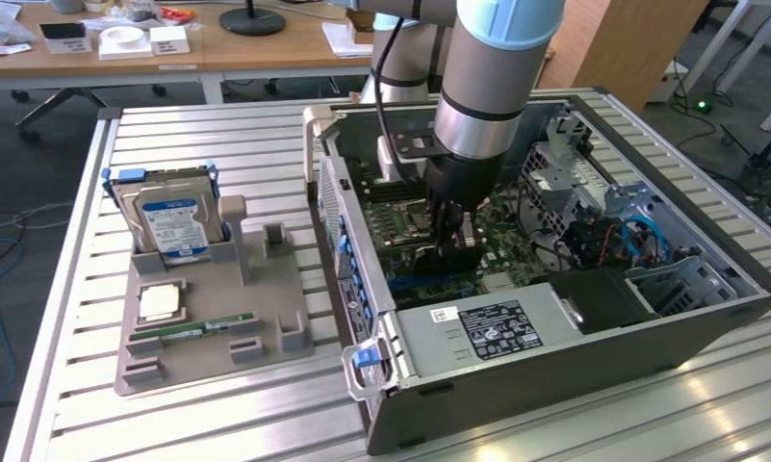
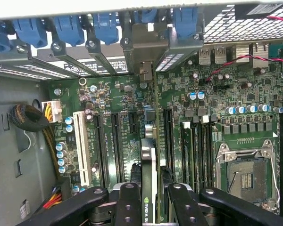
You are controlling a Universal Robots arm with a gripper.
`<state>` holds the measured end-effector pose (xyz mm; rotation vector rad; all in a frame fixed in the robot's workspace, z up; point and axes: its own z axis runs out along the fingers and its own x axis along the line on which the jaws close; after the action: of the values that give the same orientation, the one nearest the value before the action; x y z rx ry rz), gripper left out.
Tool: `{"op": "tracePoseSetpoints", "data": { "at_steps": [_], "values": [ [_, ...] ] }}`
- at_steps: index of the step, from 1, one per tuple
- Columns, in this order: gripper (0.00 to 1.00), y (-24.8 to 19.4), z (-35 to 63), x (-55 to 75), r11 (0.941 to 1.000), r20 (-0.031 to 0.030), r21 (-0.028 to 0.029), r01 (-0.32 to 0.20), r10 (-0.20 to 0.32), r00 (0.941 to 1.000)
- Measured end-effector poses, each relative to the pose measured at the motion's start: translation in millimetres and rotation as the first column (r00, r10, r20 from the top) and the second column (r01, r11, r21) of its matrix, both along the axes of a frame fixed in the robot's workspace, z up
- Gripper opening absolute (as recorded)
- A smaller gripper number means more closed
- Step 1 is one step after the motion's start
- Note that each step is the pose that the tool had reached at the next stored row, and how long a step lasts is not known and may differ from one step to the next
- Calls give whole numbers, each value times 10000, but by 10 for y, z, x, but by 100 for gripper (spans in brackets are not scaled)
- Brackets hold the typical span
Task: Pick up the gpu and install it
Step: 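Insert the gpu into the slot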
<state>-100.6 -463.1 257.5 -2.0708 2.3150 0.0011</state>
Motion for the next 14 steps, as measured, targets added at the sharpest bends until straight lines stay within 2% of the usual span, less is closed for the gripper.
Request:
{"op": "tracePoseSetpoints", "data": {
  "at_steps": [14],
  "values": [
    [26, 0, -19, -9, 10000, 0, -1, -1, 1, 10000]
  ]
}}
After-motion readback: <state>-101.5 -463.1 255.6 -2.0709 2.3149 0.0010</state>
